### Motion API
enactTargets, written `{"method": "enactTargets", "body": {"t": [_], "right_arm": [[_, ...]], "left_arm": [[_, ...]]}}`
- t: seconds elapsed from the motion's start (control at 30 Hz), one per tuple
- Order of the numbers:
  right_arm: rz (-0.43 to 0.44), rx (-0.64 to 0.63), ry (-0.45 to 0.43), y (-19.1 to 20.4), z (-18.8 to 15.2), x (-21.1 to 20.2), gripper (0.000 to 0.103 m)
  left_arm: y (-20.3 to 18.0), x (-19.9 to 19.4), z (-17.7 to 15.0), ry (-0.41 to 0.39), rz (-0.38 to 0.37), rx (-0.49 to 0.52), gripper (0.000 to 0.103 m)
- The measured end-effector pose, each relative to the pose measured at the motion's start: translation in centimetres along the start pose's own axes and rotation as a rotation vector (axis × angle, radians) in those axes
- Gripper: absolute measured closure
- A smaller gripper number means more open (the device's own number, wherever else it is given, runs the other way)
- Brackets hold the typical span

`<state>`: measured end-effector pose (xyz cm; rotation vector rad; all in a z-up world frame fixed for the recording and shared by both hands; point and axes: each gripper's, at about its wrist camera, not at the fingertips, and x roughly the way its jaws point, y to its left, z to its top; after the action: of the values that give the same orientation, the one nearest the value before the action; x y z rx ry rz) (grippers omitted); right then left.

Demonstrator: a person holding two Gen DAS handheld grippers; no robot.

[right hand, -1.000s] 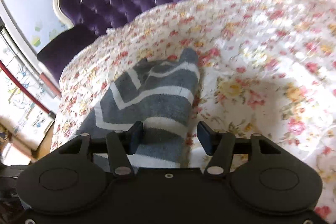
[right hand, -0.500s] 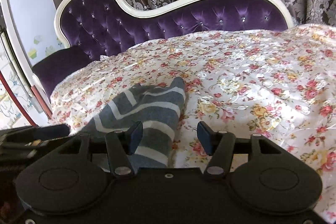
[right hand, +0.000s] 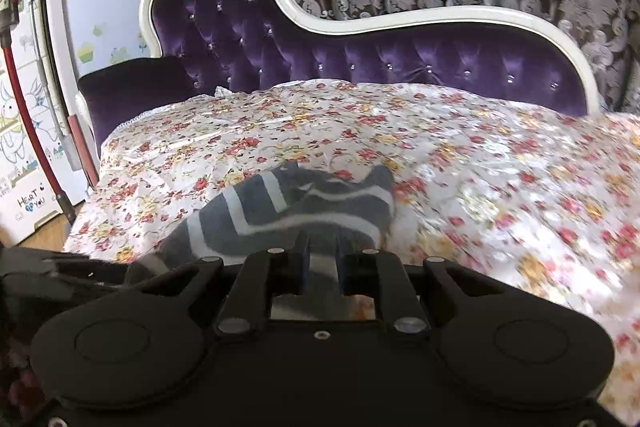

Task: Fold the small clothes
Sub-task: 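Lower the folded bundle onto the bedspread and open both tools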

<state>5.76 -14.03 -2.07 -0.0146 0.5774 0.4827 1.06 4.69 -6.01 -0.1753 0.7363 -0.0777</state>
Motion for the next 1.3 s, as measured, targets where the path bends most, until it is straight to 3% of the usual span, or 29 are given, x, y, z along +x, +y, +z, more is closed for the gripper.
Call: {"method": "enactTargets", "body": {"t": [0.13, 0.4, 0.5, 0.57, 0.63, 1.03, 1.23, 1.3], "right_arm": [[-0.028, -0.016, 0.049, -0.4, -1.1, 3.6, 0.082], [-0.028, -0.011, 0.042, -0.4, -1.0, 2.7, 0.080], [-0.033, -0.018, 0.030, 0.1, -1.1, 1.5, 0.073], [-0.030, -0.014, 0.023, 0.4, -1.4, 0.6, 0.056], [-0.032, 0.001, 0.026, 0.7, -2.2, -0.4, 0.049], [-0.014, 0.133, 0.069, 0.5, -4.0, -4.7, 0.035], [-0.002, 0.188, 0.059, 0.3, -3.9, -7.9, 0.003], [-0.011, 0.185, 0.063, 0.5, -3.8, -8.8, 0.001]], "left_arm": [[0.4, 0.6, 0.1, 0.015, -0.005, -0.029, 0.040], [-0.1, 0.3, 0.3, 0.021, 0.027, -0.011, 0.035], [-0.6, -0.1, 0.3, 0.024, 0.064, 0.010, 0.028], [-0.9, -0.3, 0.2, 0.019, 0.094, 0.025, 0.024], [-1.2, -0.6, 0.2, 0.015, 0.113, 0.037, 0.021], [-3.1, -3.1, -0.3, 0.040, 0.182, 0.082, 0.017], [-4.6, -5.6, -0.6, 0.042, 0.211, 0.102, 0.017], [-5.2, -6.4, -0.7, 0.037, 0.232, 0.116, 0.017]]}}
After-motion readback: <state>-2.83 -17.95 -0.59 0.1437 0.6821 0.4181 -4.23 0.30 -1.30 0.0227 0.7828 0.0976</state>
